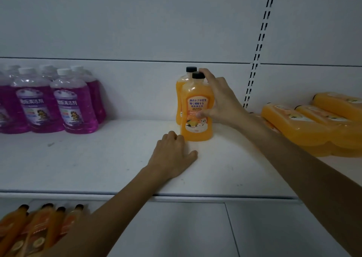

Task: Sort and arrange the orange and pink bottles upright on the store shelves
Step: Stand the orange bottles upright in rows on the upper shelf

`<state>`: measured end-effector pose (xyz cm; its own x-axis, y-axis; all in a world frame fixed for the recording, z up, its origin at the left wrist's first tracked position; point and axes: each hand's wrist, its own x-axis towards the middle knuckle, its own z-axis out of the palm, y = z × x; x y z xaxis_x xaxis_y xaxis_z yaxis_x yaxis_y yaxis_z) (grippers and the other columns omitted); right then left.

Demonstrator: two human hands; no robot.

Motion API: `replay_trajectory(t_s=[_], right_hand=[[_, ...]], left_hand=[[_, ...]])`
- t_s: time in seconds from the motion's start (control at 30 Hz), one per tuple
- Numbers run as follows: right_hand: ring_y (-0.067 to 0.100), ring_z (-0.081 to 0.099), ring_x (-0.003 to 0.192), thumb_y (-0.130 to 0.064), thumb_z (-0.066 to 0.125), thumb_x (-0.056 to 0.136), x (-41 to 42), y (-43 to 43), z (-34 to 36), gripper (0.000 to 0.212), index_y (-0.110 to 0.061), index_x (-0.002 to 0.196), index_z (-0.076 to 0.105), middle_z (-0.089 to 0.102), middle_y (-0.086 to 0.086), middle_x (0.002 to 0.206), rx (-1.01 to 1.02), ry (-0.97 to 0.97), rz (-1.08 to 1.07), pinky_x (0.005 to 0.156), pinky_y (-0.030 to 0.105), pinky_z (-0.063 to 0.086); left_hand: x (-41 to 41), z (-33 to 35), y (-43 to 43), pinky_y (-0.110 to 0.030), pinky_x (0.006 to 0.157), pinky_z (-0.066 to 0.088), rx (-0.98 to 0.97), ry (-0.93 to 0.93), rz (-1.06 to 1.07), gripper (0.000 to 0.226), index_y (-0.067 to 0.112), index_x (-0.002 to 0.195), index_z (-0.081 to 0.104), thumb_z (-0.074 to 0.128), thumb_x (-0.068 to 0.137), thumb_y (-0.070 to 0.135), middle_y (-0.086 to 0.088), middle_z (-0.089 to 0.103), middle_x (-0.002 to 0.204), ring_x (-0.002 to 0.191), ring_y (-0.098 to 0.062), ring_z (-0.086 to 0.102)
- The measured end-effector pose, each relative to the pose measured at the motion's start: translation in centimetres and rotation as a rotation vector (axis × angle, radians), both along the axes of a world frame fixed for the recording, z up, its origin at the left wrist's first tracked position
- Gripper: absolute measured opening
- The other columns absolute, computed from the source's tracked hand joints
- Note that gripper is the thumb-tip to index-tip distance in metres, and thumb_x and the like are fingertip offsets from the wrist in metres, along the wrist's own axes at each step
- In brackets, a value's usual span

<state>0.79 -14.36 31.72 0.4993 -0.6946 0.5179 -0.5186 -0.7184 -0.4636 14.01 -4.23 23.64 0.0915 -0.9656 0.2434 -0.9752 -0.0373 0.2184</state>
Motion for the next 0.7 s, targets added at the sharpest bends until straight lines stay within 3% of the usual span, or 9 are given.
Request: replay_trajectory(t_s=[0.1, 0.2, 0.47, 0.63, 0.7], right_hand=[[0.021, 0.046, 0.112, -0.015, 0.085, 0.065, 1.7, -1.0, -0.3, 0.107, -0.039, 0.145, 0.017, 0.033, 0.008, 0.132, -0.009, -0.001, -0.033, 0.09, 0.033, 0.049], [0.027, 0.044, 0.121, -0.019, 0.085, 0.066, 2.6, -2.0, -0.5, 0.109, -0.041, 0.146, 0.014, 0.032, 0.008, 0.134, -0.028, 0.02, -0.084, 0.092, 0.047, 0.049], [0.026, 0.035, 0.128, -0.032, 0.081, 0.071, 2.4, -2.3, -1.1, 0.113, -0.04, 0.149, -0.001, 0.03, 0.009, 0.14, -0.091, 0.07, -0.126, 0.093, 0.042, 0.044], [0.026, 0.023, 0.133, -0.04, 0.077, 0.073, 0.0, -1.9, -0.8, 0.11, -0.031, 0.151, -0.001, 0.026, 0.009, 0.145, -0.06, 0.117, -0.128, 0.103, 0.042, 0.035], [0.023, 0.021, 0.134, -0.039, 0.072, 0.079, -2.0, -1.9, -0.5, 0.099, -0.026, 0.151, 0.005, 0.026, 0.008, 0.145, -0.053, 0.088, -0.111, 0.105, 0.035, 0.029]], left_hand=[[0.1, 0.0, 0.0, -0.032, 0.093, 0.041, 0.012, -0.017, 0.002, 0.05, 0.011, 0.115, 0.049, 0.041, 0.091, 0.054, -0.006, 0.051, 0.118, 0.106, -0.019, 0.046], [0.1, -0.1, -0.1, -0.033, 0.096, 0.042, 0.006, -0.009, -0.003, 0.05, 0.011, 0.117, 0.049, 0.041, 0.091, 0.054, -0.006, 0.05, 0.121, 0.108, -0.019, 0.046], [0.2, 0.1, 0.0, -0.032, 0.094, 0.043, -0.035, -0.028, -0.051, 0.045, 0.012, 0.118, 0.051, 0.043, 0.093, 0.047, -0.004, 0.05, 0.123, 0.108, -0.019, 0.048], [-0.9, 0.6, 0.4, -0.037, 0.071, 0.049, -0.227, -0.252, -0.165, 0.038, 0.009, 0.094, 0.064, 0.044, 0.082, 0.039, -0.009, 0.065, 0.095, 0.083, -0.029, 0.062], [-2.4, 1.1, 0.2, -0.035, 0.079, 0.046, -0.22, -0.229, -0.187, 0.042, 0.012, 0.104, 0.062, 0.038, 0.086, 0.042, -0.006, 0.063, 0.106, 0.095, -0.026, 0.059]])
